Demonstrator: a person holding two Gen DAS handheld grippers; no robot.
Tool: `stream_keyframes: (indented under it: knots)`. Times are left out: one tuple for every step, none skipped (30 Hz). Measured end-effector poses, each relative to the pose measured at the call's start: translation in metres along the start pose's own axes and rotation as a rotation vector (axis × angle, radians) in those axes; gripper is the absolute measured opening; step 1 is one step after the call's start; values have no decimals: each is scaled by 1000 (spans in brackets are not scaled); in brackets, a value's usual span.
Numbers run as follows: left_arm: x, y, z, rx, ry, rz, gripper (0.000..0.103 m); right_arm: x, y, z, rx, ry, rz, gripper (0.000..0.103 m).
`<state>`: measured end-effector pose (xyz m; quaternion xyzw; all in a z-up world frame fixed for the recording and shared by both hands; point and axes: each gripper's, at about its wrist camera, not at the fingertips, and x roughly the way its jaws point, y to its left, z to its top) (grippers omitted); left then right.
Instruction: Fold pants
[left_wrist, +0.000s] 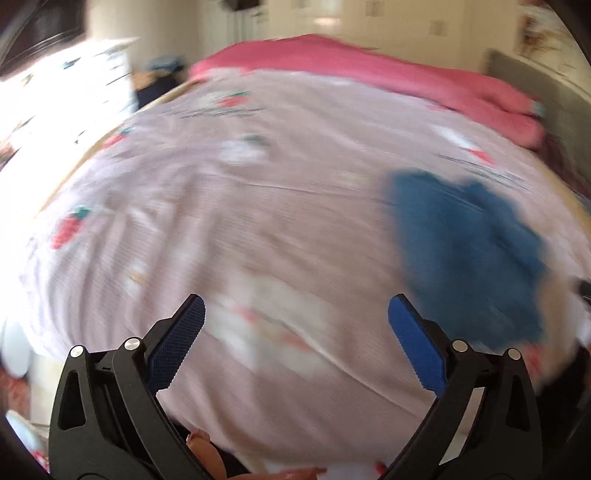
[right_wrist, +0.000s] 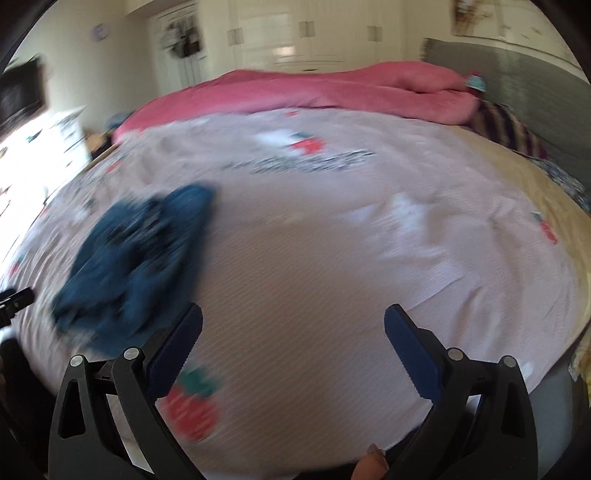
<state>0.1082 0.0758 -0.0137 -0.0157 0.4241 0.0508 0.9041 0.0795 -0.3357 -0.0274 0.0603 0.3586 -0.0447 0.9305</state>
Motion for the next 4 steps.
stream_keyframes:
  knots:
    - [13, 13, 12, -9, 9, 33, 94, 6, -14, 10, 14, -9, -42, 99]
    - [27, 26, 23, -5, 19, 74, 94, 13, -28, 20, 29, -20, -88, 99]
    - [44, 42, 38, -5, 30, 129, 94, 23, -48, 34, 59, -34, -143, 99]
    - [59, 55, 49, -7, 36, 163, 94, 33, -64, 45, 78, -34, -179, 99]
